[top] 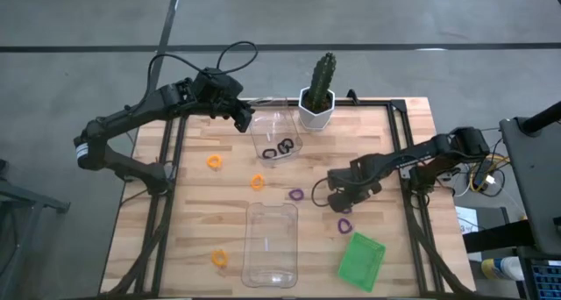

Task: Sort spring keychains
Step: Put the top right purple spring keychain into the green bin

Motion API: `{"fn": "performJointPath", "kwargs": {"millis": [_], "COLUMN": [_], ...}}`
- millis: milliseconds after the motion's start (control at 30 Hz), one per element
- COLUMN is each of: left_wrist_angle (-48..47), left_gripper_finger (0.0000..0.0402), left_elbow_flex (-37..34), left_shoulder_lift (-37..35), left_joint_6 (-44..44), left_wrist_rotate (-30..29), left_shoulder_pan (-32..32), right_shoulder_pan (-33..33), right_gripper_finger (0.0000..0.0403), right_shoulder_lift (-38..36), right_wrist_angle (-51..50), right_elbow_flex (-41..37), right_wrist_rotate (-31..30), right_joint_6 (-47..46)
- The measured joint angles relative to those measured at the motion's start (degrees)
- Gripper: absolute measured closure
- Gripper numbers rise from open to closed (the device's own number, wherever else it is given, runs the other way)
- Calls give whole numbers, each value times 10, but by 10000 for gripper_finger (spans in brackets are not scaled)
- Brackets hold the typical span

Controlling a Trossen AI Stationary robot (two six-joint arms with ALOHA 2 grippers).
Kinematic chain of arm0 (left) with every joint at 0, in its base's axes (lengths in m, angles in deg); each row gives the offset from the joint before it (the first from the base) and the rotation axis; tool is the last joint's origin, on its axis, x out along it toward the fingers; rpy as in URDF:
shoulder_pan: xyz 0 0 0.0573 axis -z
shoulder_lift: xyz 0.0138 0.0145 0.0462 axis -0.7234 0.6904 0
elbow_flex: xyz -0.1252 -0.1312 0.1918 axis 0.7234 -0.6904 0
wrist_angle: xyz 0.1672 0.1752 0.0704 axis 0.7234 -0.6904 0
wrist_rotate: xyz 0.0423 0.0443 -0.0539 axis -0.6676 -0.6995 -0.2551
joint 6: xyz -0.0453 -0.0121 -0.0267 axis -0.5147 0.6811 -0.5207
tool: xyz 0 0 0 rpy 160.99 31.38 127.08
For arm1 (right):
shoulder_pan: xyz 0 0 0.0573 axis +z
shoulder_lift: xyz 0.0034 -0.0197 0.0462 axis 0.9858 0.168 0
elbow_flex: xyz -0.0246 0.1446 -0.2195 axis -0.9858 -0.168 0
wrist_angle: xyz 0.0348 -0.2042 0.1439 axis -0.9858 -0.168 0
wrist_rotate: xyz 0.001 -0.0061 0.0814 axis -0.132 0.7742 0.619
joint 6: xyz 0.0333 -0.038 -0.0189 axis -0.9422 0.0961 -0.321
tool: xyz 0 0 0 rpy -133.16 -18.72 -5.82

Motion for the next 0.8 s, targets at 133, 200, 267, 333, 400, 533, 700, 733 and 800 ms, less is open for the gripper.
{"fn": "performJointPath", "kwargs": {"millis": [133,200,267,333,400,533,700,733,800], "left_wrist_angle": [0,0,0,1,1,2,2,2,2], "left_gripper_finger": [289,289,289,289,289,289,289,289,289], "left_elbow_flex": [0,0,0,0,0,0,0,0,0], "left_shoulder_lift": [0,0,0,0,0,0,0,0,0], "left_joint_6": [0,0,0,0,0,0,0,0,0], "left_wrist_rotate": [0,0,0,0,0,0,0,0,0], "left_shoulder_pan": [0,0,0,0,0,0,0,0,0], "right_shoulder_pan": [0,0,0,-1,-1,-1,-1,-1,-1], "right_gripper_finger": [236,236,236,236,236,241,272,282,306], "right_shoulder_lift": [0,0,5,13,21,41,52,52,52], "right_wrist_angle": [-2,-1,-1,0,5,23,23,21,19], "right_elbow_flex": [-12,-18,-22,-25,-25,-24,-23,-23,-23], "right_wrist_rotate": [-1,-3,-14,-16,-17,-13,-14,-15,-22], "right_joint_6": [-12,-8,-6,1,6,12,19,22,25]}}
